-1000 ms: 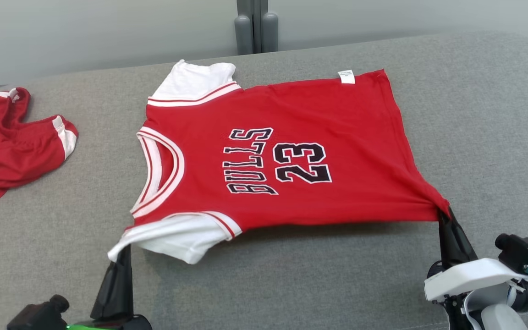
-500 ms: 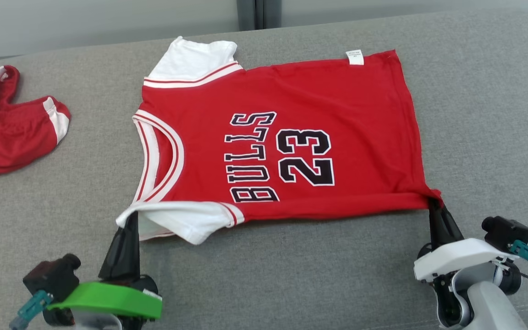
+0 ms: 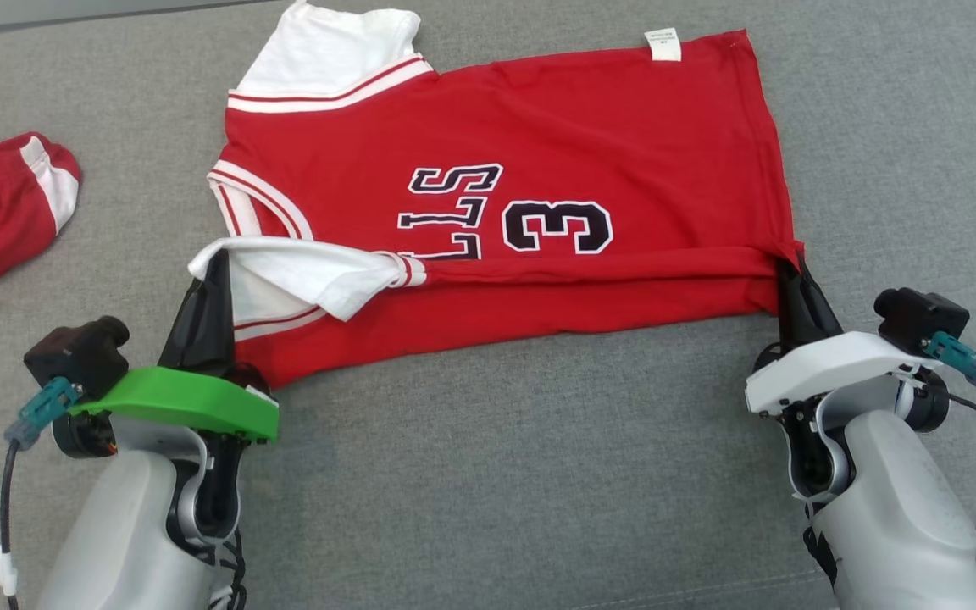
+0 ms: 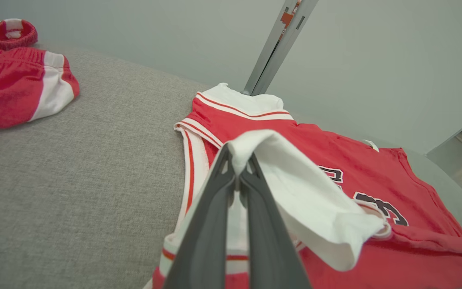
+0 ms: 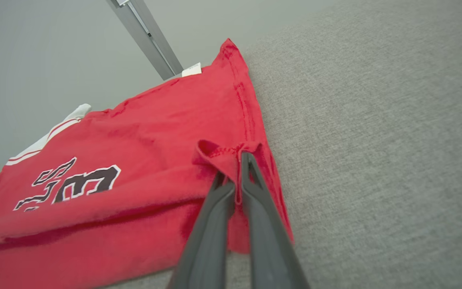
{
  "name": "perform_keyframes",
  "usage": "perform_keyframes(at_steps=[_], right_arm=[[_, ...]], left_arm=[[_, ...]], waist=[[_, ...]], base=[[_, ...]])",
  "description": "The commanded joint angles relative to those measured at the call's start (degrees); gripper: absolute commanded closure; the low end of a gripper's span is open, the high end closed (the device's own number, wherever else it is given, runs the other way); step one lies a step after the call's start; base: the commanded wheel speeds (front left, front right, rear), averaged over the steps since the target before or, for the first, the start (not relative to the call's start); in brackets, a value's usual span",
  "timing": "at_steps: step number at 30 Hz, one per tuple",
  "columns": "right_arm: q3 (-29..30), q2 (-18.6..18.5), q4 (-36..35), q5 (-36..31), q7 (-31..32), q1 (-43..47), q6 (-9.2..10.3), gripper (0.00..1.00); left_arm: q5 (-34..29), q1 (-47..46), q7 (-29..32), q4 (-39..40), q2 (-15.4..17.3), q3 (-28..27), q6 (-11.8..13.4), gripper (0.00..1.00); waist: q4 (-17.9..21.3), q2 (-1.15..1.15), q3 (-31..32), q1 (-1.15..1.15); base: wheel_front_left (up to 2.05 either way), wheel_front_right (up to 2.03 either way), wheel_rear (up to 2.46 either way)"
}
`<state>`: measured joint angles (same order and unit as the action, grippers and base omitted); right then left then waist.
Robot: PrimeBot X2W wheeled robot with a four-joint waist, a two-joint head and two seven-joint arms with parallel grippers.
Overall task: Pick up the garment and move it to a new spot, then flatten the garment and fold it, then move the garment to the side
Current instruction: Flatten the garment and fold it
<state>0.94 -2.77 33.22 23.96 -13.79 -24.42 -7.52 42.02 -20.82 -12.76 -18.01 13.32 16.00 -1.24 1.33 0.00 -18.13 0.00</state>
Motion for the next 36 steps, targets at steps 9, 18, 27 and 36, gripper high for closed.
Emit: perform_keyframes(at_steps=[9,18,27,36], right_arm=[[-0.64,-0.22,2.90,-0.46,-1.17,-3.51,0.06,0.82],[-0.18,-0.22,-0.47,-0.66,-1.42,-5.23,0.06,0.00],[3.48,-0.21,-10.03,-3.40,-1.41,-0.45,0.06,0.00],[4.74,-0.21,-15.50,-8.49,-0.77,7.43,0.06,0.00]], left_arm=[[-0.98,-6.83,-1.67,-7.96,-1.56,-0.91,-1.71,1.00],[-2.37,-11.38,-2.48,-13.36,-2.70,-3.83,-1.36,0.00],[-5.74,-8.01,-2.44,-9.43,-3.94,-8.09,-2.91,0.00],[-6.01,2.77,-0.45,-2.59,-3.40,-9.88,-3.42,0.00]], waist=[[0.64,0.00,-1.59,0.00],[1.30,0.00,-2.36,0.00],[0.82,0.00,-1.29,0.00],[-0.94,0.00,2.35,0.00]], base=[[0.00,0.00,0.00],[0.00,0.00,0.00],[0.00,0.00,0.00],[0.00,0.00,0.00]])
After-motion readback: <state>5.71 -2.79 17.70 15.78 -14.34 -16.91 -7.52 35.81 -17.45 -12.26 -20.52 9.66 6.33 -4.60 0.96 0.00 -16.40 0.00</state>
